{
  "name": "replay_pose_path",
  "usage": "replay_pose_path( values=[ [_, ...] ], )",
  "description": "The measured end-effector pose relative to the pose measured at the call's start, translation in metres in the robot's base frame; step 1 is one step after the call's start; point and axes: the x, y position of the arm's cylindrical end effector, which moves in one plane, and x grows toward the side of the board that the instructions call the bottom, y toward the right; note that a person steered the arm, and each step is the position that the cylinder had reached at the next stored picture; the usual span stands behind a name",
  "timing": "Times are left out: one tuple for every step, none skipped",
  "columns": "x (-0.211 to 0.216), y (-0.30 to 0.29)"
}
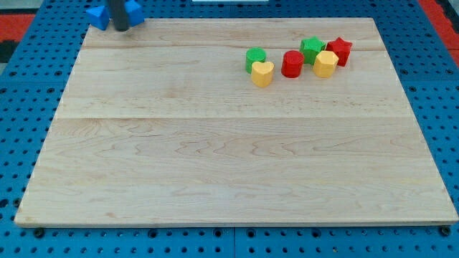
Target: Move your arm diagonal to the yellow hexagon
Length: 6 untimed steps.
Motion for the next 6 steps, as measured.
replay_pose_path(
  values=[
    [0.084, 0.062],
    [0.17, 0.161],
    [0.214, 0.287],
    [0.188, 0.399],
    [0.134, 0.431],
    [0.085, 0.419]
  ],
)
